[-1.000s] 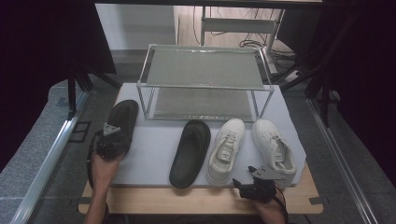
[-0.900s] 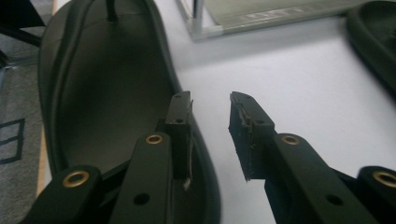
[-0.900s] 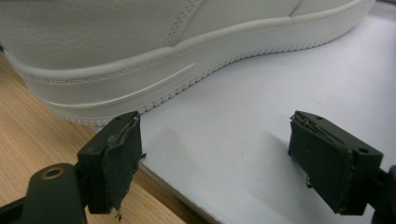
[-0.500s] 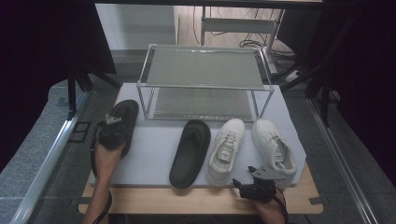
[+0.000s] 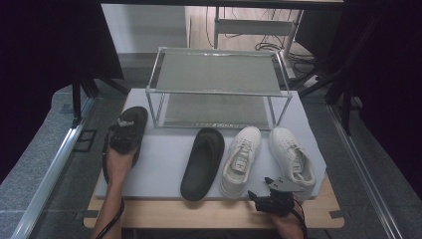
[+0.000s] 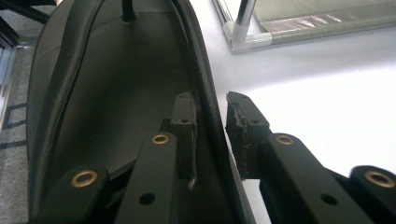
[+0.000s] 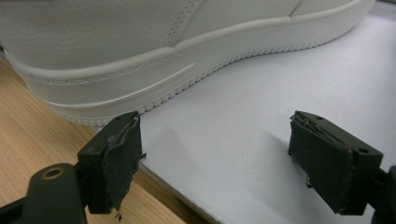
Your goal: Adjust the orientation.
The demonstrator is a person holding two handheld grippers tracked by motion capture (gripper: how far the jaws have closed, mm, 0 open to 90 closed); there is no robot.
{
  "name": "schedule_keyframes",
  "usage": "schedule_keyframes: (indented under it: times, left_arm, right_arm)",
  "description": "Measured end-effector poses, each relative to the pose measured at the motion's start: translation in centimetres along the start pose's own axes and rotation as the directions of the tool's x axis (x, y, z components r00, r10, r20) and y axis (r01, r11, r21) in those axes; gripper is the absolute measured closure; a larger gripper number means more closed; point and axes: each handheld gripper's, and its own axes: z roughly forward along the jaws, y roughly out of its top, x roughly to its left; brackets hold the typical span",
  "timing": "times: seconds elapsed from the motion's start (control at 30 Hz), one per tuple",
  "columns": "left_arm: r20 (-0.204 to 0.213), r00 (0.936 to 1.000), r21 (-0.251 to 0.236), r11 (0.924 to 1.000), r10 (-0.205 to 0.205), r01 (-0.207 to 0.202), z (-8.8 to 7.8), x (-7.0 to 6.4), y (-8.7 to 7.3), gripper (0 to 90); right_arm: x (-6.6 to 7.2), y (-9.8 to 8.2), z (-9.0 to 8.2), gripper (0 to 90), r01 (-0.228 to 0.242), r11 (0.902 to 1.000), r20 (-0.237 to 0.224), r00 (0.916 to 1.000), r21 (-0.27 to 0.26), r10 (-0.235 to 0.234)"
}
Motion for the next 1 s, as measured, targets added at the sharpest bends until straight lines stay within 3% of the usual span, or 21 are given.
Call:
schedule_keyframes:
  times: [0.53, 1.0]
  left_arm:
    - [-0.021, 0.9994, -0.003, 0.9997, -0.026, 0.026, -1.2, 0.7, -0.4, 83.7]
    - [-0.012, 0.9999, -0.036, 0.9993, 0.009, -0.009, -4.2, 0.7, -1.5, 83.8]
  right_arm:
    - [0.0, 0.0, 0.0, 17.5, 0.000, 1.0000, 0.001, 1.0000, 0.000, 0.000]
    - [0.0, 0.0, 0.0, 17.5, 0.001, 1.0000, 0.001, 1.0000, 0.002, -0.001]
